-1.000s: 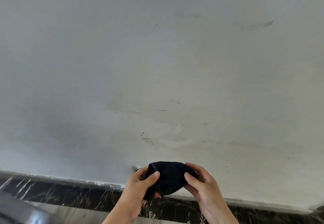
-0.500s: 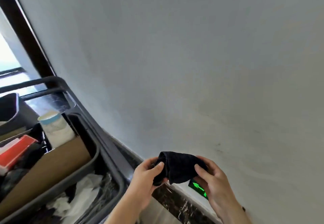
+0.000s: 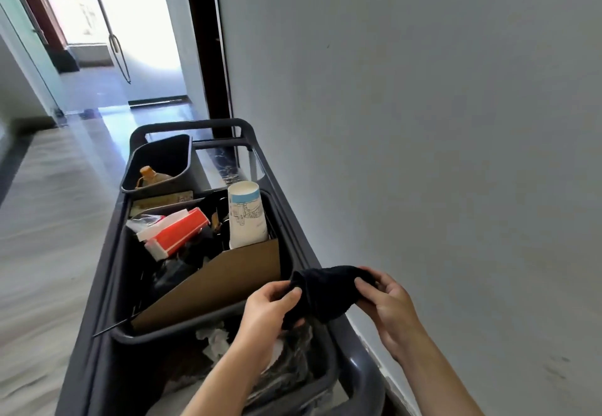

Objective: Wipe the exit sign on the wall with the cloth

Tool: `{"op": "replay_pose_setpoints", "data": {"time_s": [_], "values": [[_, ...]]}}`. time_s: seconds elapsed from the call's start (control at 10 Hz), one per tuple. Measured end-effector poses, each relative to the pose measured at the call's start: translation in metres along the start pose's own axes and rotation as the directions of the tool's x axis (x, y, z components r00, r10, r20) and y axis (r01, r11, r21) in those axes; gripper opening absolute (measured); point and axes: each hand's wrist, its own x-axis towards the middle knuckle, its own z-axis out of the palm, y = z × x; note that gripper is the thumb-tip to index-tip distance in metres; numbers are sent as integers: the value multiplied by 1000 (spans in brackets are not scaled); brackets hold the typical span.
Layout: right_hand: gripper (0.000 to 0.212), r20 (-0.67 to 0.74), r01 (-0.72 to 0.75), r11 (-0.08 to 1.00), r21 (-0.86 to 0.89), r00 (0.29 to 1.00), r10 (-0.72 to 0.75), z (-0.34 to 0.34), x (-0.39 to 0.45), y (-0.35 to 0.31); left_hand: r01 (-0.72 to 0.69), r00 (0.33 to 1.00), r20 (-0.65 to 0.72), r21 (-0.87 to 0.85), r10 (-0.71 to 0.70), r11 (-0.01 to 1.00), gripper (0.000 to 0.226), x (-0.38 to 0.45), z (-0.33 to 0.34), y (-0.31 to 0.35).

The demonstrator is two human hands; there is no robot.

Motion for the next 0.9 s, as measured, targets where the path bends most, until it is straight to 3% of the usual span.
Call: {"op": "replay_pose_setpoints", "data": {"time_s": [0.3, 0.5, 0.8, 0.9], "values": [[14, -93, -55, 971, -232, 995, 34, 7, 45, 29, 159, 982, -127, 143, -141, 977, 18, 37, 4, -20], [13, -123, -124, 969, -213, 987, 99, 0, 57, 46, 219, 967, -158, 114, -200, 969, 10, 47, 9, -30], [11, -91, -182, 976, -122, 981, 171, -4, 52, 47, 171, 979, -135, 124, -154, 977, 15, 43, 4, -29], [20, -138, -172, 966, -195, 980, 147, -8, 45, 40, 116, 979, -187, 162, -85, 980, 14, 35, -3, -23]]}}
